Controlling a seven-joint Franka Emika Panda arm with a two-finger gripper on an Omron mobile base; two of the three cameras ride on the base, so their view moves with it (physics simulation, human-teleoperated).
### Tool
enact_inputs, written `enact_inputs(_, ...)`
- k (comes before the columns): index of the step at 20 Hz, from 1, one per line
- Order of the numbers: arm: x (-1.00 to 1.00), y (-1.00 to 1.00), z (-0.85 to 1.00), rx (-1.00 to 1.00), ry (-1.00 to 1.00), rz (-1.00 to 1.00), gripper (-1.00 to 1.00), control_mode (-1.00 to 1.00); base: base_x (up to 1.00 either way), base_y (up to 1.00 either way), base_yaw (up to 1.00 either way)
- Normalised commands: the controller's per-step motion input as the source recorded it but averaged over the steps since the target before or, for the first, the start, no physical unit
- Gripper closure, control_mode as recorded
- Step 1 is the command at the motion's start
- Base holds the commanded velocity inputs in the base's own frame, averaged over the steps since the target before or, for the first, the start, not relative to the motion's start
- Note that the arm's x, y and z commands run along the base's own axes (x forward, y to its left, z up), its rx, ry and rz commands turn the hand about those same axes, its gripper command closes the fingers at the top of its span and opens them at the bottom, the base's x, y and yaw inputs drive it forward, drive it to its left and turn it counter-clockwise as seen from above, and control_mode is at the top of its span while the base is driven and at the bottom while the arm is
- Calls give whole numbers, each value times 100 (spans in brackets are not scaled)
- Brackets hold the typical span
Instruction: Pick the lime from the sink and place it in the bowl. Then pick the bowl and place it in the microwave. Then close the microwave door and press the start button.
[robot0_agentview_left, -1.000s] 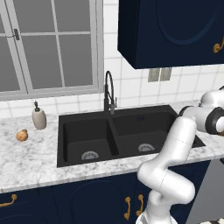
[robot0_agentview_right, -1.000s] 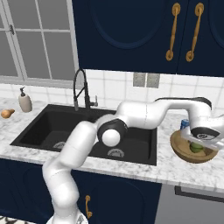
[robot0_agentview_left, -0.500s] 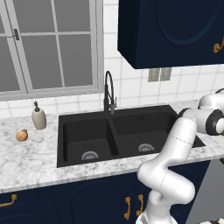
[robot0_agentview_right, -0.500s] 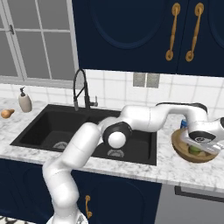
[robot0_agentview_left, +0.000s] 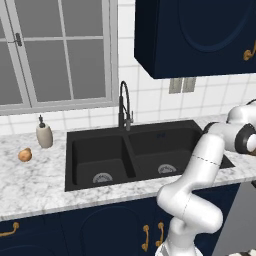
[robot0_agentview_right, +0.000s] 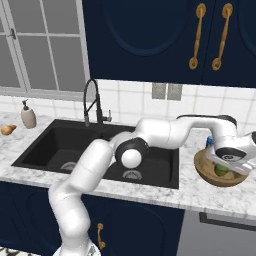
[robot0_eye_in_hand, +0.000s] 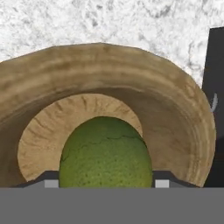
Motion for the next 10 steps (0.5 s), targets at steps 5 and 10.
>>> enact_inputs(5, -4, 33, 29, -6, 0, -10, -100, -100, 0, 0, 0)
enact_inputs(10, -4, 20, 11, -2, 0, -6, -100, -100, 0, 0, 0)
